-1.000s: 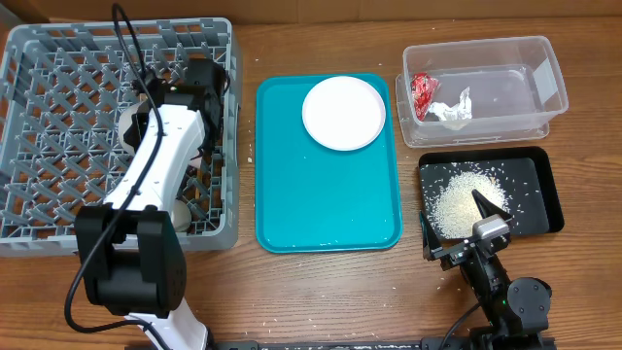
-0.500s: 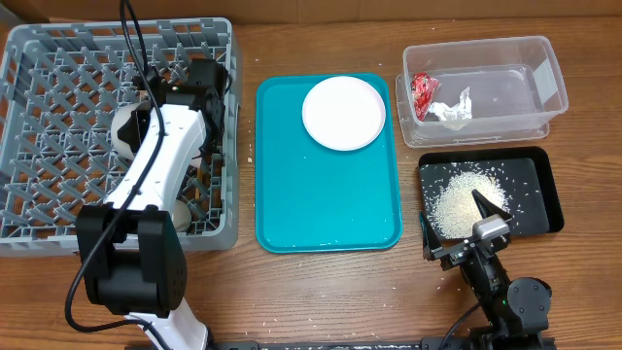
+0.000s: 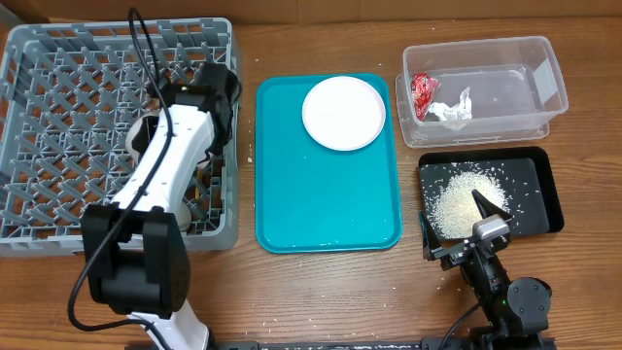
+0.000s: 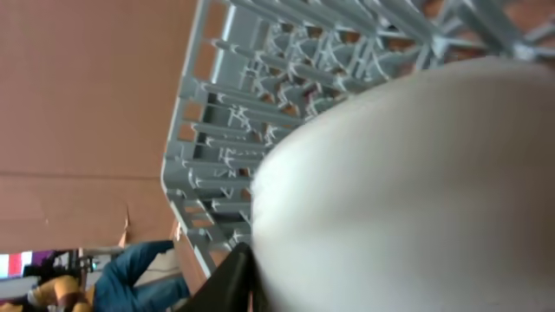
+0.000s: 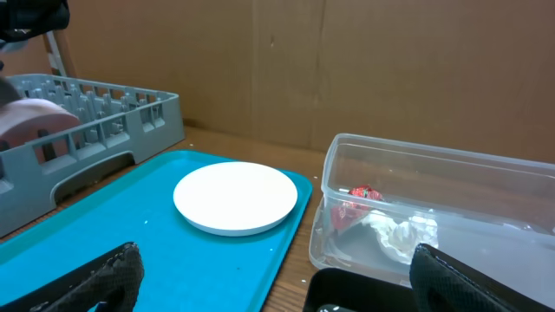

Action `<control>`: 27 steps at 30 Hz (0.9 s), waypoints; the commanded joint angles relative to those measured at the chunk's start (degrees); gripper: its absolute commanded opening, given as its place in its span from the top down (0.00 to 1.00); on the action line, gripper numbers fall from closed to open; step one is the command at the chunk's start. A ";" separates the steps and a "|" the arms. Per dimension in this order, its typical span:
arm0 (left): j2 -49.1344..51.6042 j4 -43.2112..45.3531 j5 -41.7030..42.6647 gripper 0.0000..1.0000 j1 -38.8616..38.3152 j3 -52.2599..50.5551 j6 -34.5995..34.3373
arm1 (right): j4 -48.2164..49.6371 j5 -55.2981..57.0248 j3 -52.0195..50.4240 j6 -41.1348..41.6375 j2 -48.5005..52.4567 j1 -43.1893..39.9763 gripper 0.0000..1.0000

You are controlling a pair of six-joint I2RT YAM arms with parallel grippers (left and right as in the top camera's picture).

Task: Sort waste into correct bins and load items into the dishwasher
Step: 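Lift the grey bowl with the left gripper and place it in the rack, then move the left gripper to the white plate and grasp its edge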

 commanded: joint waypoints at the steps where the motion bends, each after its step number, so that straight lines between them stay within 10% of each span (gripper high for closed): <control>1: -1.31 -3.63 4.57 0.68 -0.33 4.55 -5.84 | 0.42 0.46 -0.61 -0.07 -0.68 -0.07 0.00; 9: -7.48 -7.26 25.88 0.29 -0.33 13.97 -5.66 | 0.42 0.46 -0.61 -0.07 -0.68 -0.04 0.00; 16: -9.18 -7.93 33.09 0.32 -0.35 14.45 -4.81 | 0.42 0.46 -0.61 -0.07 -0.68 -0.07 0.00; 22: -9.14 -6.99 33.40 0.79 2.99 14.38 -4.87 | 0.42 0.46 -0.61 -0.07 -0.68 -0.07 0.00; 27: -9.14 0.00 57.16 0.63 3.02 14.36 2.21 | 0.42 0.46 -0.61 -0.07 -0.68 -0.07 0.00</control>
